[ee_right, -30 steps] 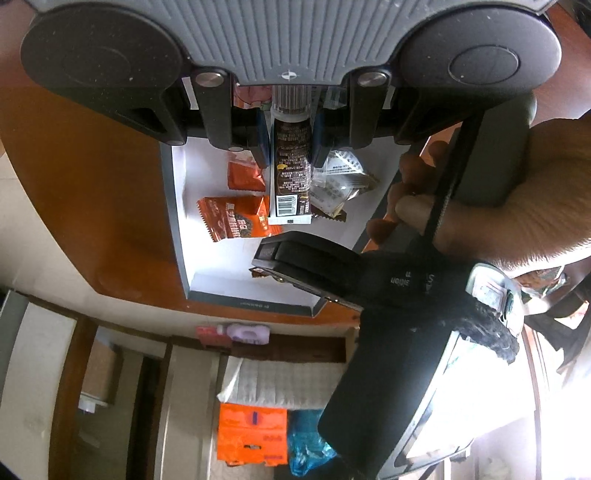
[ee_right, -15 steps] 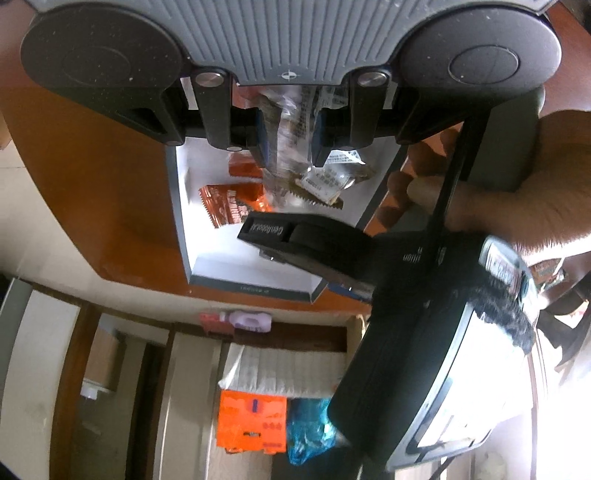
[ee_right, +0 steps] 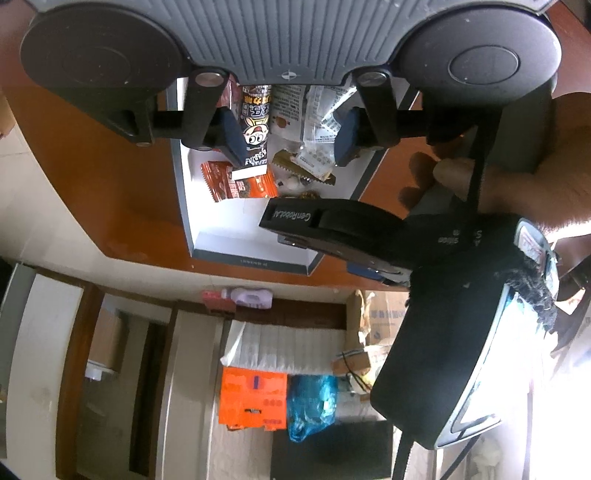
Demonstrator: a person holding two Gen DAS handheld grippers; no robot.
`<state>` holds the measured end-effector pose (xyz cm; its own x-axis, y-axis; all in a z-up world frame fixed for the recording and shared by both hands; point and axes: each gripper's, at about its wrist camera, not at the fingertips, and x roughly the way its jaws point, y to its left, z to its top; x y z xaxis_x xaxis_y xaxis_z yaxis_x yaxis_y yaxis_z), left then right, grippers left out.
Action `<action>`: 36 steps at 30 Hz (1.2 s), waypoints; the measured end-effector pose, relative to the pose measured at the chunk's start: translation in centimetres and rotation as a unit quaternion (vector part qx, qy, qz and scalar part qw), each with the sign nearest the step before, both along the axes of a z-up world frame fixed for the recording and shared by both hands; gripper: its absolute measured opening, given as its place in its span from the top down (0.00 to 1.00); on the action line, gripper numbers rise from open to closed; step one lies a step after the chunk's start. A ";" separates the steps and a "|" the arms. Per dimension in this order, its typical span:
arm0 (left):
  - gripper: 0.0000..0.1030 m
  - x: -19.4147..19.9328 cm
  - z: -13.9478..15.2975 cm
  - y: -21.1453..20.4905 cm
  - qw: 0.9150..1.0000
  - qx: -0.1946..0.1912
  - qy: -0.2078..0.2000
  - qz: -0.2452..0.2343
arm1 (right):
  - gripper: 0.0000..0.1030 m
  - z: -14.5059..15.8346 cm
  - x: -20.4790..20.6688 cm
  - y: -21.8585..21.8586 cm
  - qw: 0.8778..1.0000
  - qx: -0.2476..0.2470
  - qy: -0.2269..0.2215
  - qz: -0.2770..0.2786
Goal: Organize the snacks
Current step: 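Withdraw both open tools from the box toward the remaining snacks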
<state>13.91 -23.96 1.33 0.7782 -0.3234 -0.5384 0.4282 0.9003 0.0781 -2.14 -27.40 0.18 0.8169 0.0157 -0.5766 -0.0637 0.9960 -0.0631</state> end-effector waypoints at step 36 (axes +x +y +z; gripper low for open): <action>0.14 -4.5 -2.1 40.9 0.934 0.040 0.030 0.354 | 0.33 -1.3 5.5 20.9 0.994 0.017 -0.005 0.105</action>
